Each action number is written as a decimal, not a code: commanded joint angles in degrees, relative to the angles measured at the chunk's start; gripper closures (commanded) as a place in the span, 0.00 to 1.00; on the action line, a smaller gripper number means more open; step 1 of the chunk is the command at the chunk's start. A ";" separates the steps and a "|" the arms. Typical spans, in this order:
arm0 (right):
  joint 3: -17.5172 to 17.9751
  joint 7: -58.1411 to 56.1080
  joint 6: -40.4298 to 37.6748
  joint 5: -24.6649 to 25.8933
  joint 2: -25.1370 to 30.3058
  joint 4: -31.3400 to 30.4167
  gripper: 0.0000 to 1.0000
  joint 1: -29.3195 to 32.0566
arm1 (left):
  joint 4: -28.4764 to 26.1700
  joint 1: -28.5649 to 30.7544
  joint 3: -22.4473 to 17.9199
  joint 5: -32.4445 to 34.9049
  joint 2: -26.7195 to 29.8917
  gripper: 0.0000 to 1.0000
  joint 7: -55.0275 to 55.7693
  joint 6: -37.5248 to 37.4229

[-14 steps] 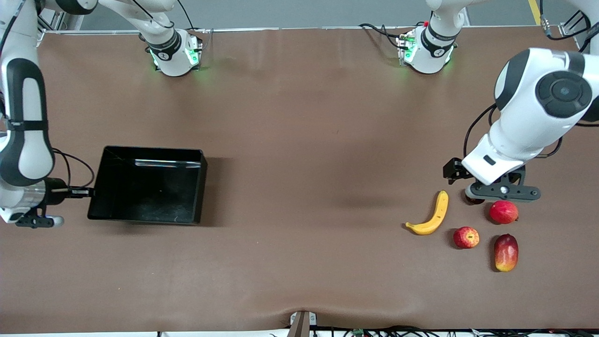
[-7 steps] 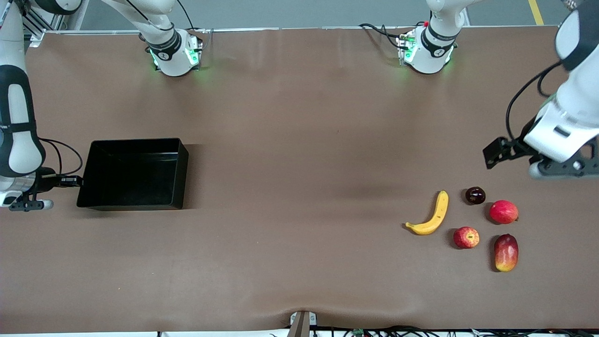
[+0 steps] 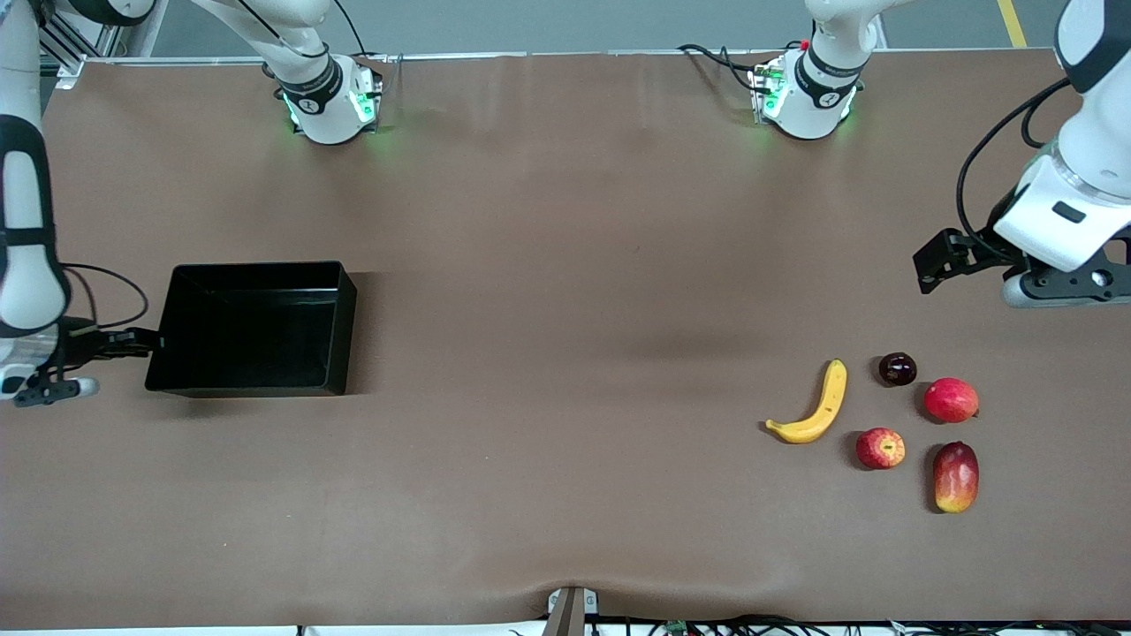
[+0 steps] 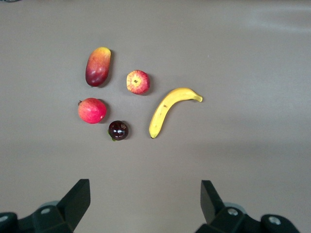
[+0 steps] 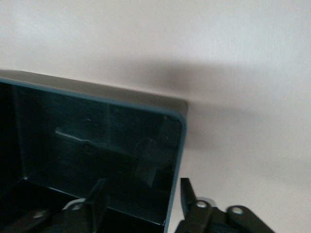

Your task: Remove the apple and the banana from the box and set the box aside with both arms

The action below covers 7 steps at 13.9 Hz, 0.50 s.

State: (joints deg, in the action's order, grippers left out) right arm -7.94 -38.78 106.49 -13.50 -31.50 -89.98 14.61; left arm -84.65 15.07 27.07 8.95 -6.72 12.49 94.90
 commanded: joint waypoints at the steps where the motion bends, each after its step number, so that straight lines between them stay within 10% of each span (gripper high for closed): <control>1: 0.38 -2.35 -2.34 -0.30 -0.31 7.79 0.00 -1.16 | -0.43 -10.64 -12.78 -1.83 2.85 0.00 -0.01 -0.42; 7: 0.11 -1.91 -6.20 0.49 0.12 22.46 0.00 -4.32 | -1.84 -15.94 -19.41 -3.15 5.58 0.00 -1.33 -2.44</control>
State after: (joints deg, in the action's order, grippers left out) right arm -7.55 -39.98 102.94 -13.45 -31.19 -72.59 10.83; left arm -84.91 1.35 10.35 7.02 -3.40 12.27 93.46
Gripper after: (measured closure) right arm 0.000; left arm 0.000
